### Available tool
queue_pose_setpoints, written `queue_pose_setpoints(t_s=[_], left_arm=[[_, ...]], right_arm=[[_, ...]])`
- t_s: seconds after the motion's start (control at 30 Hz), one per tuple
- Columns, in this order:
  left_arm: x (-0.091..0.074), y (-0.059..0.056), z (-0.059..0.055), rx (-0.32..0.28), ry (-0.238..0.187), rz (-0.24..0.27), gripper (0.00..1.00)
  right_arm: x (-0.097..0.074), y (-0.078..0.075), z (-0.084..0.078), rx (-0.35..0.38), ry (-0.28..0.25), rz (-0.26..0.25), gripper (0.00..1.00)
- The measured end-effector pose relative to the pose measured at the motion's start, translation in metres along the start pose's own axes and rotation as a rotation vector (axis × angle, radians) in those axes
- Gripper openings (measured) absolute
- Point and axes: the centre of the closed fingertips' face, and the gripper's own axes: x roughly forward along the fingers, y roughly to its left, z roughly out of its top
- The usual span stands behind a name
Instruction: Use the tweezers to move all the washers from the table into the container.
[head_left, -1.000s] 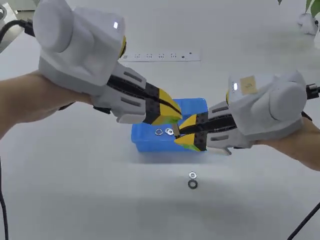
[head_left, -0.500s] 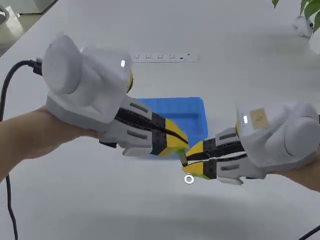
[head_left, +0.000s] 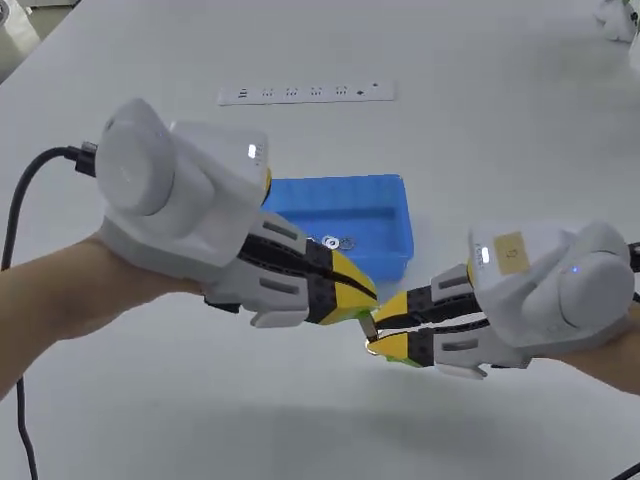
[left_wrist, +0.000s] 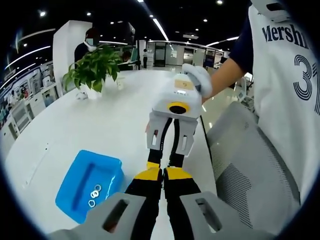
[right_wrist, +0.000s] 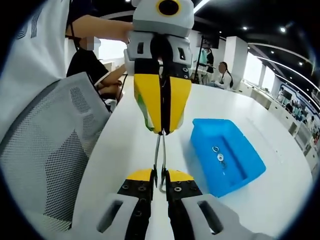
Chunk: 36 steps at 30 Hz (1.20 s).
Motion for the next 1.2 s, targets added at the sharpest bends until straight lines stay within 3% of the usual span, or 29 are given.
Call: queue_pose_setpoints(t_s=[0.23, 0.57, 1.2], left_arm=[[0.006, 0.004, -0.009, -0.017, 0.018, 0.000, 0.06], [0.006, 0.008, -0.012, -0.020, 0.029, 0.010, 0.06], [0.011, 0.004, -0.017, 0.005, 0.064, 0.003, 0.06]], right_arm=[[0.005, -0.001, -0.010, 0.025, -0.003, 0.002, 0.10], [0.010, -0.004, -0.010, 0.038, -0.014, -0.003, 0.10], [0.011, -0.001, -0.013, 0.032, -0.001, 0.006, 0.11]])
